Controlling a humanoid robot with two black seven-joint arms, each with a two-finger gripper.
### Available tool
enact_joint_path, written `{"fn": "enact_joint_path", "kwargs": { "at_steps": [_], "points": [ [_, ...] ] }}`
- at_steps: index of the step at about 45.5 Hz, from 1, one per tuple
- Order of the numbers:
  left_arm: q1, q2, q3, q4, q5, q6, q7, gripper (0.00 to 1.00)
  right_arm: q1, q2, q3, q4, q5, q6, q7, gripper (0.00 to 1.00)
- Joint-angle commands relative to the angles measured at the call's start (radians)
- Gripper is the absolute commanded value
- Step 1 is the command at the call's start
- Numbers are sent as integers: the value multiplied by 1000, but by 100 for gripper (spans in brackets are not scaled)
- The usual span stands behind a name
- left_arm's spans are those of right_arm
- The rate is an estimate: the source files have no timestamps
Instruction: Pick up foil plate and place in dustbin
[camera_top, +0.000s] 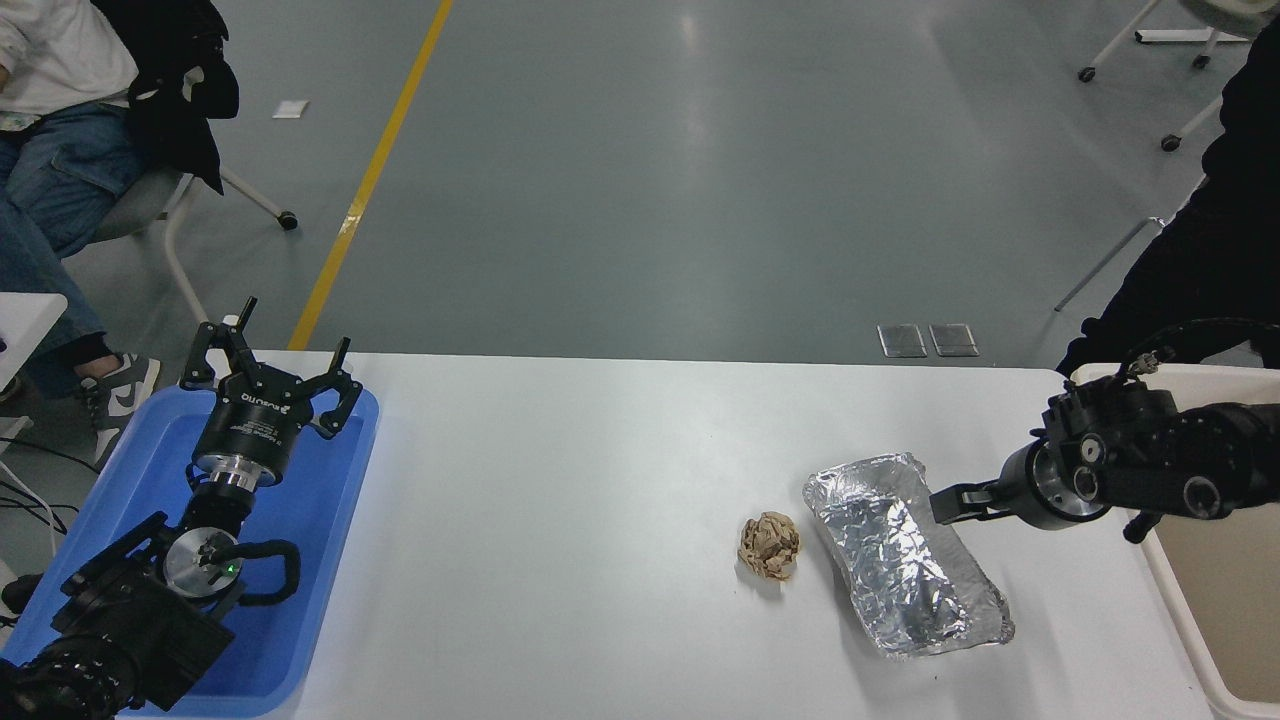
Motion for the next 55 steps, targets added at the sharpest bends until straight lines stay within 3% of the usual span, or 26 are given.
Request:
{"fn": "enact_joint_path", "kwargs": {
  "at_steps": [1, 8, 15, 25, 30, 55],
  "points": [
    [0, 0, 0, 0, 0, 0, 0, 100, -88, 49, 39, -71, -1, -22, 0, 98],
    [0, 0, 0, -1, 0, 0, 0, 100, -109, 56, 41, -83, -3, -36, 2, 97],
    [0, 0, 0, 0, 0, 0, 0, 100, -146, 73, 41, -127, -3, -74, 0, 83],
    [0, 0, 0, -1, 0, 0, 0, 100, -174, 79, 39, -157, -1, -74, 0, 35],
    [0, 0, 0, 0, 0, 0, 0, 100, -172, 79, 39, -155, 0, -74, 2, 0],
    [0, 0, 0, 0, 0, 0, 0, 100, -80, 59, 39, -120, 10, -65, 2, 0]
  ]
}}
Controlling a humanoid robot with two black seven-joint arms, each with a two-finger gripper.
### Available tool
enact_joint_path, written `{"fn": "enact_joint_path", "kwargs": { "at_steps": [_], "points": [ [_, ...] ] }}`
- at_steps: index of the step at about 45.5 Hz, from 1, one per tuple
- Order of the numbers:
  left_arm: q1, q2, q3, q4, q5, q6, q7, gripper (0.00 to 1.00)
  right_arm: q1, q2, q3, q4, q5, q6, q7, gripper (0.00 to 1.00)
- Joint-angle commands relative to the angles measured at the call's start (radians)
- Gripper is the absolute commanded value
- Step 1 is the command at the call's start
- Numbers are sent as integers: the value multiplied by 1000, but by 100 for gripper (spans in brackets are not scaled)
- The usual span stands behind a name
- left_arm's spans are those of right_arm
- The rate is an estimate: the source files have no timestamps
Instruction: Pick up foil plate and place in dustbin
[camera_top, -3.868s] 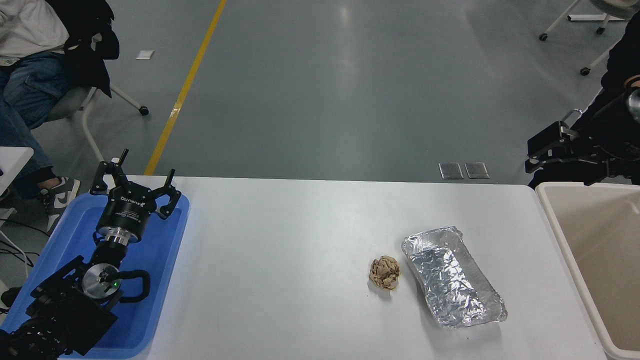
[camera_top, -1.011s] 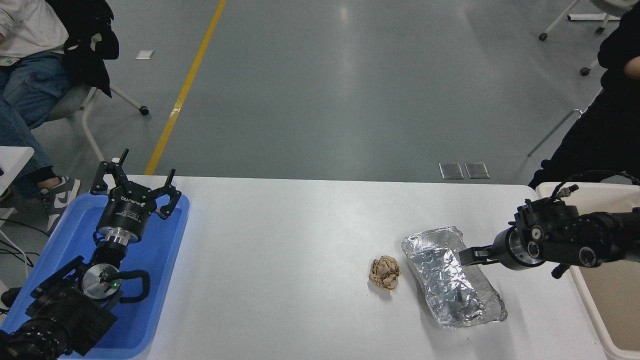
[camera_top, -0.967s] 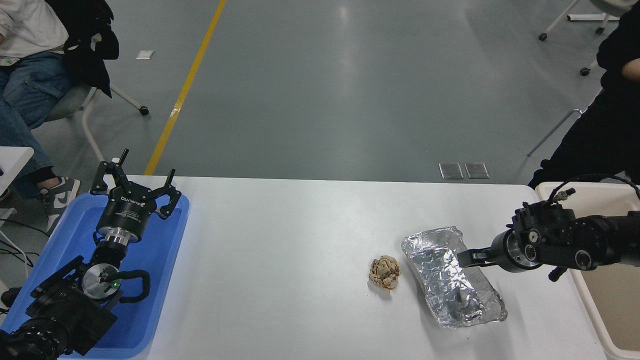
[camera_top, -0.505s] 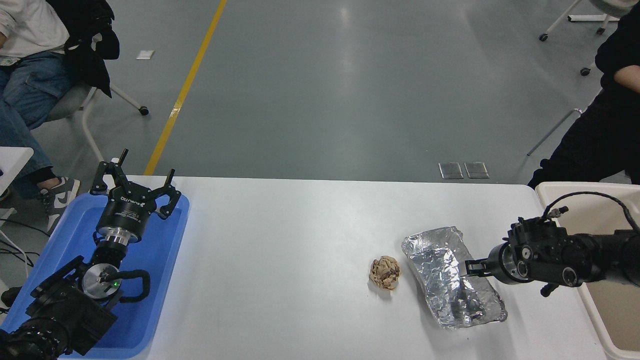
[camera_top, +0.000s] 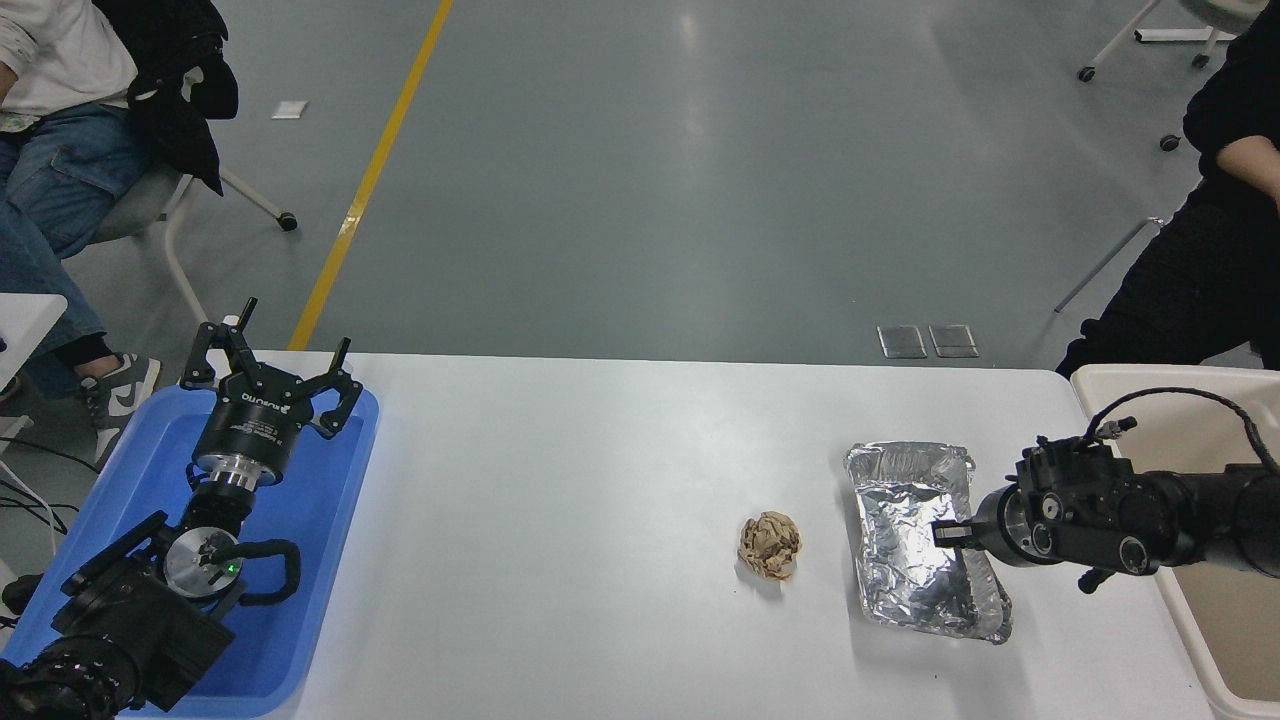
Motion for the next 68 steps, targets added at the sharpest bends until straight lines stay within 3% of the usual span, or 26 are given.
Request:
{"fn": "enact_joint_path", "kwargs": {
  "at_steps": [1, 12, 29, 50, 68],
  "points": [
    [0, 0, 0, 1, 0, 0, 0, 100, 65, -25, -1, 32, 7, 11, 0, 0],
    [0, 0, 0, 1, 0, 0, 0, 100, 262, -160, -15, 164, 15, 83, 0, 0],
    [0, 0, 0, 1, 0, 0, 0, 100, 675, -328, -32, 222, 16, 440, -2, 0],
    [0, 0, 0, 1, 0, 0, 0, 100, 1019, -334, -224, 302, 67, 568, -2, 0],
    [0, 0, 0, 1, 0, 0, -2, 100, 1026, -354, -225, 308, 62, 577, -2, 0]
  ]
}}
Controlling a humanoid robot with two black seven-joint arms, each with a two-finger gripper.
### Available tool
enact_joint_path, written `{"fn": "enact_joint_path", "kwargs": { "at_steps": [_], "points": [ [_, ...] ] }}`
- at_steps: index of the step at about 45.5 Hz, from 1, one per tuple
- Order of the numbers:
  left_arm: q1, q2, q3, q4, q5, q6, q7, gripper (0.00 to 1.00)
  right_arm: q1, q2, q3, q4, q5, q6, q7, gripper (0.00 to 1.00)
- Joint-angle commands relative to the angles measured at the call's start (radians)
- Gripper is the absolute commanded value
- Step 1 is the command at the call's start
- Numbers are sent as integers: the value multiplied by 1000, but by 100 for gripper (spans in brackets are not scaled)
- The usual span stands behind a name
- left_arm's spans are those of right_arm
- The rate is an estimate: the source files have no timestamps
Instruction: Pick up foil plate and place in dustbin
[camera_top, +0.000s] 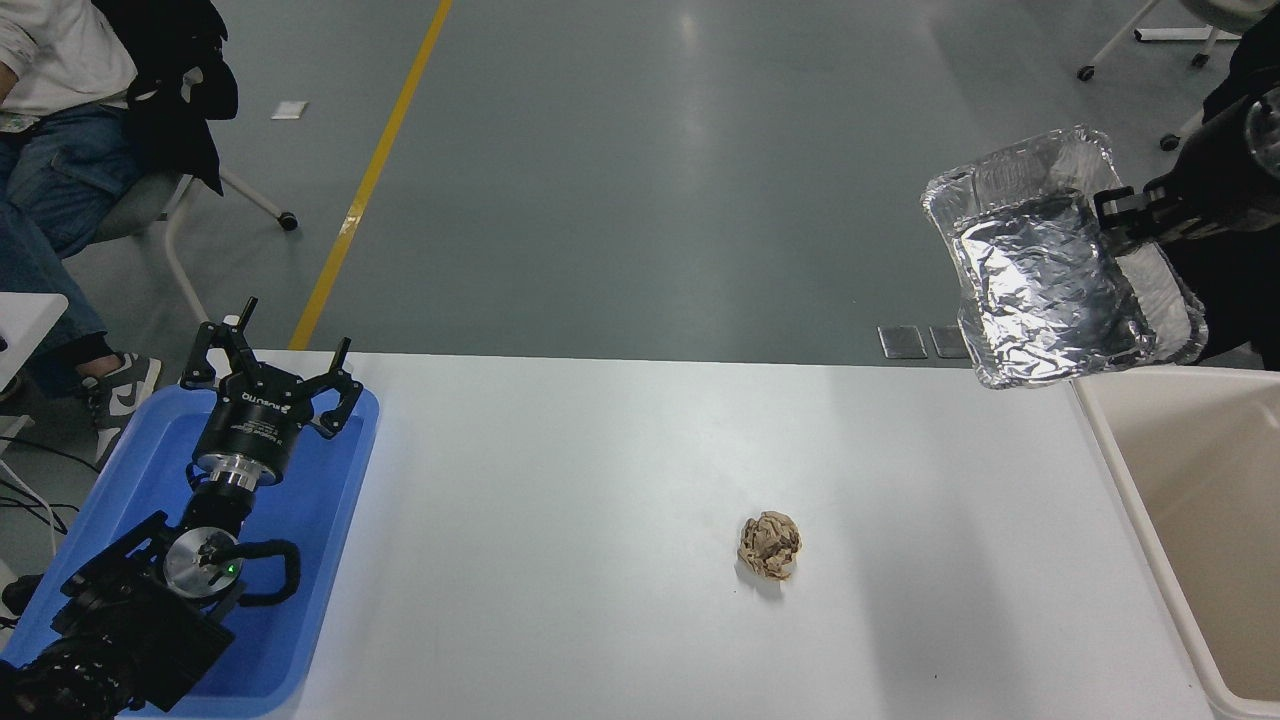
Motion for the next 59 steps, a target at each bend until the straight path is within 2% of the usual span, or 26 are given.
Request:
{"fn": "enact_joint_path", "kwargs": {
  "at_steps": [1, 12, 33, 37, 50, 59],
  "points": [
    [0, 0, 0, 0, 0, 0, -1, 100, 21, -11, -12, 8, -2, 12, -2, 0],
    [0, 0, 0, 0, 0, 0, 0, 100, -106, -54, -31, -89, -25, -56, -11, 0],
    [0, 0, 0, 0, 0, 0, 0, 100, -656, -79, 14, -612, 0, -367, -11, 0],
    [0, 0, 0, 0, 0, 0, 0, 100, -776, -70, 63, -698, 41, -416, -11, 0],
    [0, 0, 0, 0, 0, 0, 0, 100, -1134, 99, 149, -1026, 199, -542, -11, 0],
    [0, 0, 0, -1, 0, 0, 0, 100, -1247, 150, 149, -1105, 290, -649, -11, 0]
  ]
}}
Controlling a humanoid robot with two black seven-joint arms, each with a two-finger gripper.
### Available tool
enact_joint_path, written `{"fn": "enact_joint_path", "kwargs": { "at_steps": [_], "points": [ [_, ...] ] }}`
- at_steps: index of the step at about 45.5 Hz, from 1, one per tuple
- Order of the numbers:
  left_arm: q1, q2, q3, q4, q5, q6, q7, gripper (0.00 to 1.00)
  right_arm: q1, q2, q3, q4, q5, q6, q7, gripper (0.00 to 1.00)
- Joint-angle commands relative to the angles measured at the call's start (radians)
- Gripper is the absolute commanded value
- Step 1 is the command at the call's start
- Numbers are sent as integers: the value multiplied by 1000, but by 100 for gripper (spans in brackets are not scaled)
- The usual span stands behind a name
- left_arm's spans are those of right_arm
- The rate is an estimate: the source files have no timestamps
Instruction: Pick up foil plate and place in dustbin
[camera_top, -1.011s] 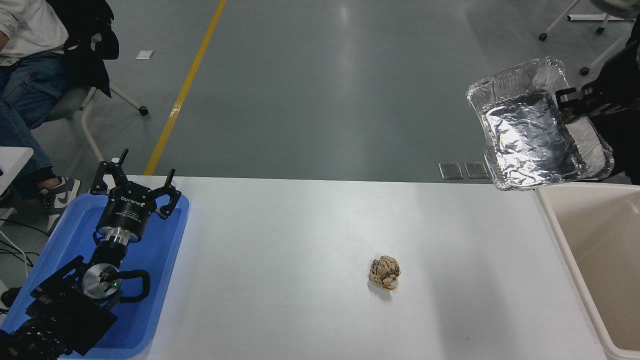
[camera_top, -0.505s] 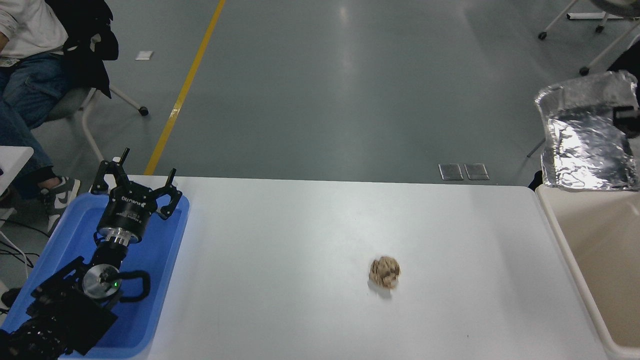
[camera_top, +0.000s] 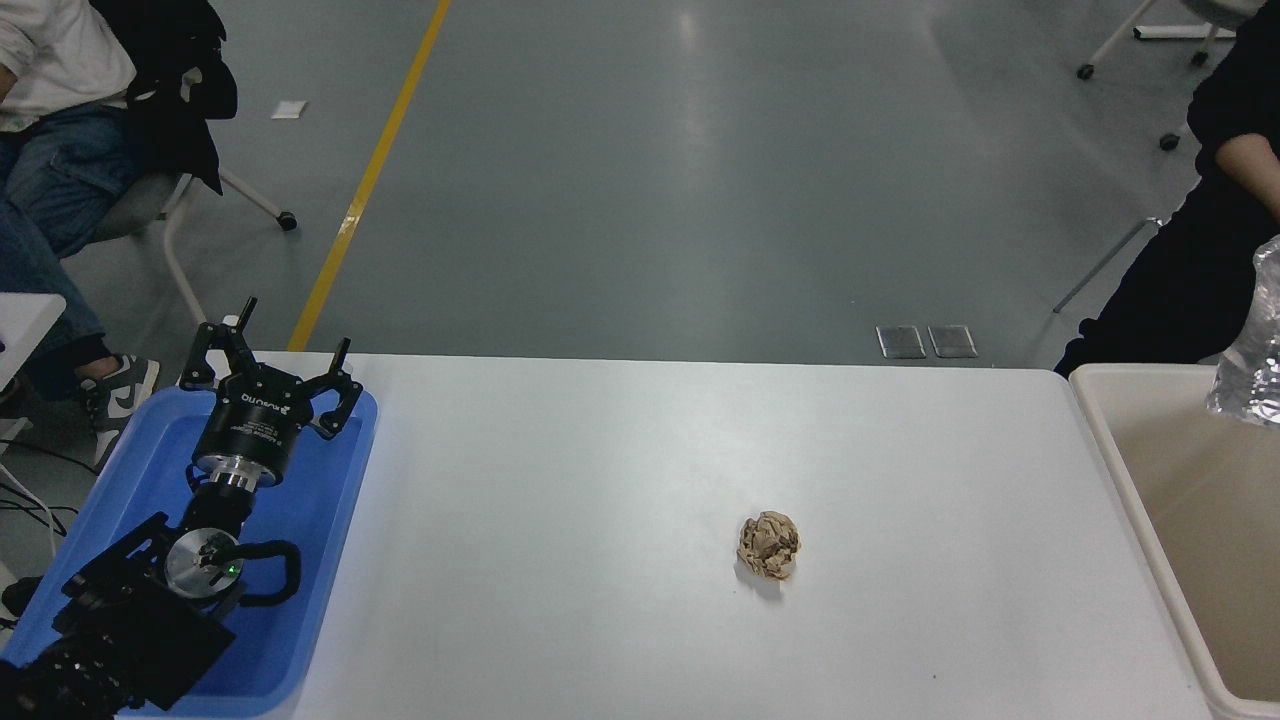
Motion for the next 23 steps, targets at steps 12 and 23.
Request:
{"fn": "enact_joint_path", "kwargs": {
  "at_steps": [12, 23],
  "points": [
    [0, 0, 0, 0, 0, 0, 0, 100, -289, 114, 23, -191, 150, -197, 0, 0],
    [0, 0, 0, 0, 0, 0, -1, 100, -330, 128, 23, -193, 150, -224, 1, 0]
  ]
}}
